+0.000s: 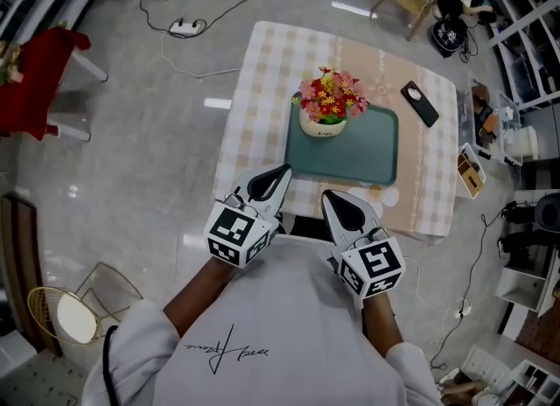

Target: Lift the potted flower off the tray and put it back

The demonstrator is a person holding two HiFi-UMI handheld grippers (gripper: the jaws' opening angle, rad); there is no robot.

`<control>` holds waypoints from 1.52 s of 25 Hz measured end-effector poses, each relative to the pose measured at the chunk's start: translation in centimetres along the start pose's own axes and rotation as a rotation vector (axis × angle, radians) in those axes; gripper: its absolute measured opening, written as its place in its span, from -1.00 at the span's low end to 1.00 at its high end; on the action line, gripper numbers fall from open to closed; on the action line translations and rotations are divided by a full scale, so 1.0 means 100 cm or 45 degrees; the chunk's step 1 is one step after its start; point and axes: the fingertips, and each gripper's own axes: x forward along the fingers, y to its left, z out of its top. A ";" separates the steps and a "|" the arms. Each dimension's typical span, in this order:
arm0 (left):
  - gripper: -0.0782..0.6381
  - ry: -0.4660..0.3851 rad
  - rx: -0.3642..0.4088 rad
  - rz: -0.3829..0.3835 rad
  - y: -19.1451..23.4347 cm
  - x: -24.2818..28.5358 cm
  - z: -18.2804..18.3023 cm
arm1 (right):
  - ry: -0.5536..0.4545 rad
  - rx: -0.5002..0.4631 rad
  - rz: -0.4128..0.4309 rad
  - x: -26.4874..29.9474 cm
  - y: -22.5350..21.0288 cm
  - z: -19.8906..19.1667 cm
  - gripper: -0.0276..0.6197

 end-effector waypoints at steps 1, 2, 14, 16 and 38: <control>-0.79 0.010 0.014 0.009 0.002 0.002 0.000 | -0.001 0.003 0.004 0.002 -0.003 0.001 -0.91; -0.79 0.015 0.025 0.019 0.004 0.004 0.001 | -0.006 0.010 0.009 0.003 -0.006 0.003 -0.91; -0.79 -0.001 0.017 0.059 0.025 0.043 0.010 | -0.027 0.003 0.063 0.031 -0.049 0.018 -0.91; -0.79 0.017 0.029 0.047 0.025 0.049 0.007 | -0.018 0.011 0.056 0.034 -0.058 0.015 -0.89; -0.71 0.229 0.035 0.116 0.057 0.100 -0.045 | 0.128 0.059 0.024 0.076 -0.127 -0.026 -0.54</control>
